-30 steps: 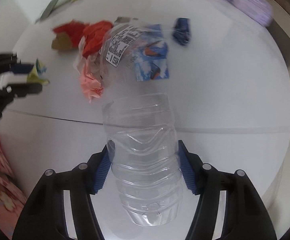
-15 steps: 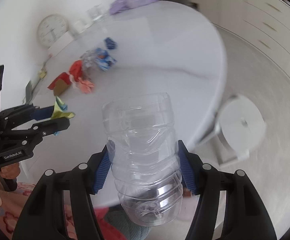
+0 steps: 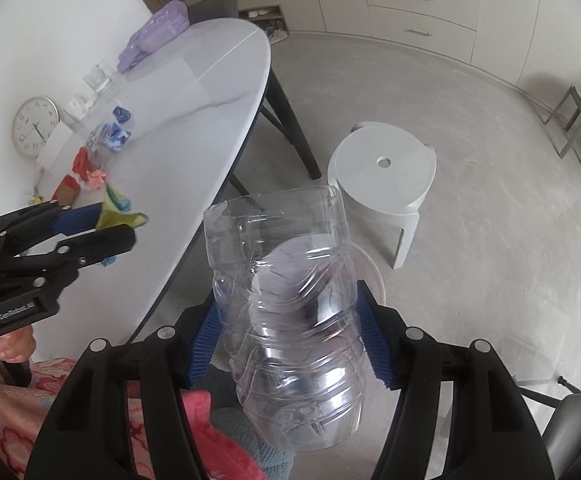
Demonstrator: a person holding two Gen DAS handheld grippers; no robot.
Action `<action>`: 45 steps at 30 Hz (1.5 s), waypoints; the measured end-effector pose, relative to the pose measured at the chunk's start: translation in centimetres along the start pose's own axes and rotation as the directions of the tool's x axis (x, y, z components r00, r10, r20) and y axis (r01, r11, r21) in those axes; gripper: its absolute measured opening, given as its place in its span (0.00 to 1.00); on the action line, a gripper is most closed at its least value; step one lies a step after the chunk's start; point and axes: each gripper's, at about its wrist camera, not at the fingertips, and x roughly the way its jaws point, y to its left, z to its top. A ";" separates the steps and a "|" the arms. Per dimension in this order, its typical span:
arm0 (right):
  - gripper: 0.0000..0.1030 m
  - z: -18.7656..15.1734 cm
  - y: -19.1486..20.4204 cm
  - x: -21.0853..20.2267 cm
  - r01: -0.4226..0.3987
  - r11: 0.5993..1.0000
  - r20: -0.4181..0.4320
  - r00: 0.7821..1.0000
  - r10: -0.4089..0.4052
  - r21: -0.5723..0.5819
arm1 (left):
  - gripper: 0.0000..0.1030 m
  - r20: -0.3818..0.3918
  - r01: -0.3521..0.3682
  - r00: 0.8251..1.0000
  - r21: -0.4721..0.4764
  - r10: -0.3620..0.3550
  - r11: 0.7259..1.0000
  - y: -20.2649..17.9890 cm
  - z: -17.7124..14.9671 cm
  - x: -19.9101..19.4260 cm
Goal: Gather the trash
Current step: 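Carry the yellow paper and bottle over the white bin and open both tools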
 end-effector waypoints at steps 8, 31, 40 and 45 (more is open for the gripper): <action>0.62 -0.8 -2.0 -1.4 -0.038 0.999 0.031 0.999 0.037 0.025 | 0.37 -0.019 -0.002 1.000 0.015 0.002 1.000 -1.5 0.6 1.4; 0.79 -0.4 -3.3 -0.5 -0.209 0.976 0.023 0.978 0.208 0.064 | 0.92 0.017 -0.152 0.988 -0.146 0.156 0.977 3.5 0.8 -2.1; 0.98 0.7 -3.4 -0.7 -0.156 0.973 0.055 0.987 0.148 0.171 | 0.92 0.026 -0.192 0.979 -0.231 0.203 0.954 6.8 -0.3 -4.0; 0.98 2.2 -2.0 -0.8 -0.145 0.976 0.096 0.987 0.131 0.161 | 0.92 0.028 -0.236 0.967 -0.282 0.254 0.930 9.3 -1.4 -5.8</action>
